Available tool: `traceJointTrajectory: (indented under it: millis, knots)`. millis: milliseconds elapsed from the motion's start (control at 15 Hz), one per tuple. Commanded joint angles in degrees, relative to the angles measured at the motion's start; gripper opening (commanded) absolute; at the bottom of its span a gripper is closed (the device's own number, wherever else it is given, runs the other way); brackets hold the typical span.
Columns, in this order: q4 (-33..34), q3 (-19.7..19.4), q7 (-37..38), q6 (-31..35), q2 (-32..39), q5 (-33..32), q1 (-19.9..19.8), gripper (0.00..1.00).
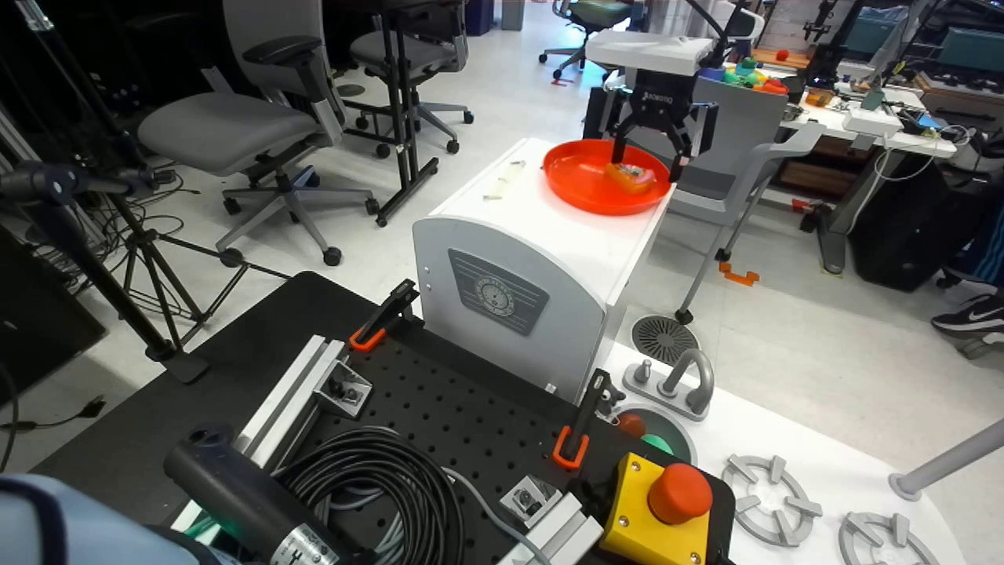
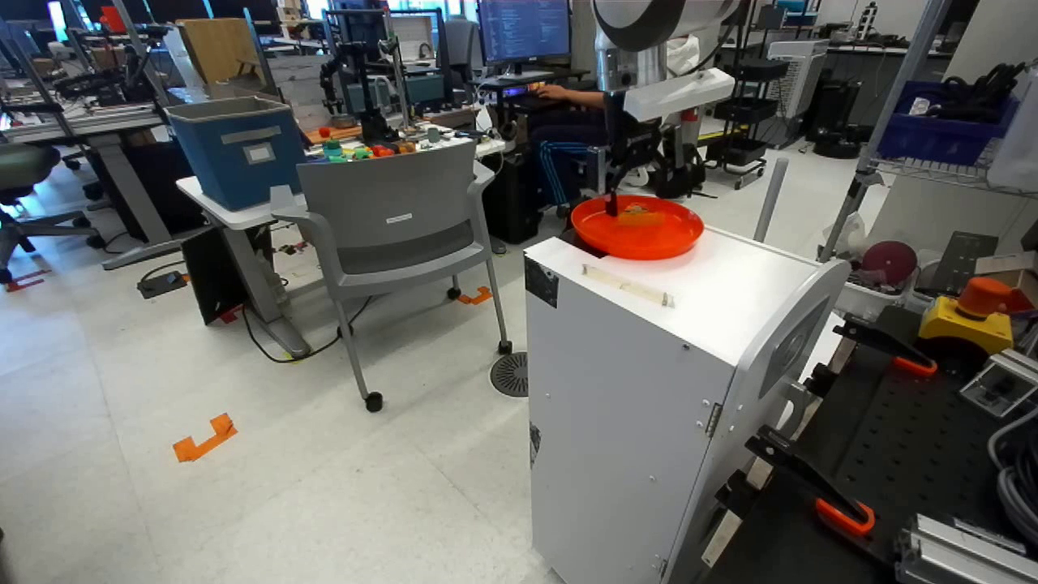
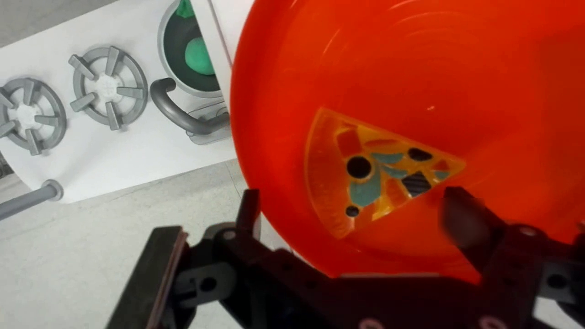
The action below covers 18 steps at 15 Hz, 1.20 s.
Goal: Remove the pizza slice from the plate
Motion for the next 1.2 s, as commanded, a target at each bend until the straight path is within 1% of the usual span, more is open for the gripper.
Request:
traceJointTrajectory:
  millis: [0, 267, 933, 1133]
  knots:
    - [-0.6, -0.1, -2.8, -0.4, -0.8, -1.9, 0.2, 1.0]
    - [-0.7, 0.1, -4.0, -0.2, -0.9, -1.7, 0.1, 1.0]
    - [-2.3, 0.7, -3.2, 0.8, -2.4, -0.6, 0.1, 1.0]
    - [-3.2, 1.7, -4.3, 0.4, -3.2, 0.5, -0.3, 1.0]
